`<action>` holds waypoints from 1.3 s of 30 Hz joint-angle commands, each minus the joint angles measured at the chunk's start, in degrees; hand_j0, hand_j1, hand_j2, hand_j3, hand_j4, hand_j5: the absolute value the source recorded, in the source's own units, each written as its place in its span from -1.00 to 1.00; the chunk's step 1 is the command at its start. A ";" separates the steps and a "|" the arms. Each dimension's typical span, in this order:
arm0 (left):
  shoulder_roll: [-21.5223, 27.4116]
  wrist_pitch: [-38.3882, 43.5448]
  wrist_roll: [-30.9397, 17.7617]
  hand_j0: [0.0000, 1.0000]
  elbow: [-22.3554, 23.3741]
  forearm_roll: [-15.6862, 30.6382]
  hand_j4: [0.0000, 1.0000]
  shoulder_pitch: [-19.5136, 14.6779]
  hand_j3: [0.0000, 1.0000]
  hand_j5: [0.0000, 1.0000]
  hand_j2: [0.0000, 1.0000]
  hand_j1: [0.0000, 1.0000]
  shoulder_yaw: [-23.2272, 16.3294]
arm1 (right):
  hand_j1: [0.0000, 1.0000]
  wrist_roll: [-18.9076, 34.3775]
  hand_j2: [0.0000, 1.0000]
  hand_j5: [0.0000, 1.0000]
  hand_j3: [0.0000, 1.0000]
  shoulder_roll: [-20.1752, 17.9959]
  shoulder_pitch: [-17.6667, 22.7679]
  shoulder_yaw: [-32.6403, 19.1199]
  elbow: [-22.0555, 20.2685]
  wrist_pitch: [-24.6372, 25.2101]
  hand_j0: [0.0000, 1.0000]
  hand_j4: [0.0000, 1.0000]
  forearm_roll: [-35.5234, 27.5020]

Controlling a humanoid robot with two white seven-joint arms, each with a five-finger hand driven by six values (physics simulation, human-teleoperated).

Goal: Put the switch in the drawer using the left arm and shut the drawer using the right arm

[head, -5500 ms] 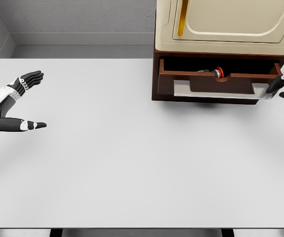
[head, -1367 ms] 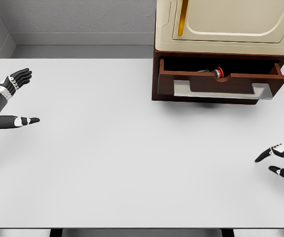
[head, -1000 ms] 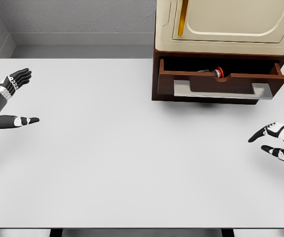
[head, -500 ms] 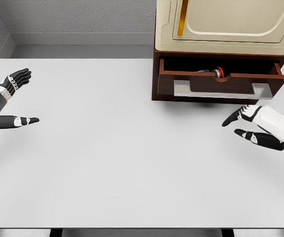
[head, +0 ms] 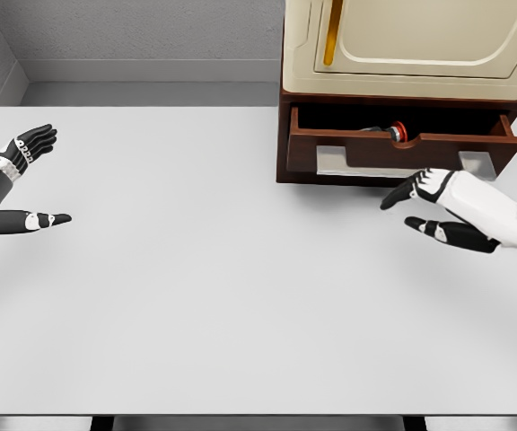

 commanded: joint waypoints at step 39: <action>-0.04 -0.12 0.01 1.00 -0.57 0.03 1.00 0.09 1.00 1.00 1.00 1.00 -0.08 | 0.37 -0.19 0.37 0.37 0.37 8.64 -23.38 18.43 19.06 0.02 0.37 0.37 0.60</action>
